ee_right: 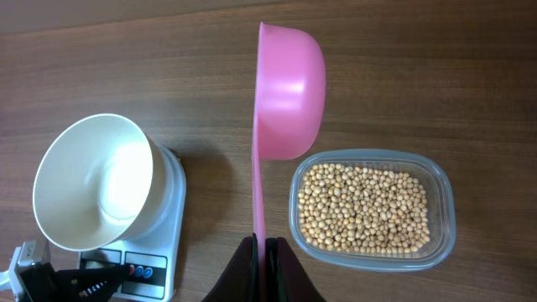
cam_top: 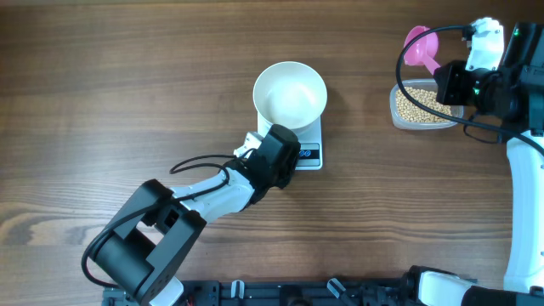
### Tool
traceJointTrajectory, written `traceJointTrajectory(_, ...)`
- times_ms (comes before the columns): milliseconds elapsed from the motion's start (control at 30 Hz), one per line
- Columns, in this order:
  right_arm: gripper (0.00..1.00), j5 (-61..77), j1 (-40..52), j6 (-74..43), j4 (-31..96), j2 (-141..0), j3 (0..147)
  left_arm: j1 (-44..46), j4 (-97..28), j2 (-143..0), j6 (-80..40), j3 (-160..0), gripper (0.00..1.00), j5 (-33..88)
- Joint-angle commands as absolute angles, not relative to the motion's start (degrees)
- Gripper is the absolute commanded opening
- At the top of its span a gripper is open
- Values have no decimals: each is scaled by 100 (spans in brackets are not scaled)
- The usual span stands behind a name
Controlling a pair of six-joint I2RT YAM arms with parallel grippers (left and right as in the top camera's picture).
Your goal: Scoop item into bowl and weigh 150g on scale
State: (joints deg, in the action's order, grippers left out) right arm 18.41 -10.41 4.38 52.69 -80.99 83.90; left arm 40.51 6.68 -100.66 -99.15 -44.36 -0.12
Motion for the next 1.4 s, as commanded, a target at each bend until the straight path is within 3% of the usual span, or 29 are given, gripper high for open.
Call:
traceJointTrajectory(0,4,1935,-1059,521,5240,-8029,8377,4066,489,-10202,-9948,-4340,4,-95)
traceJointTrajectory(1367,4,1938,-1059,598,5369,-8029,8377,3962,290,-10427,-10101,-4340,4,51)
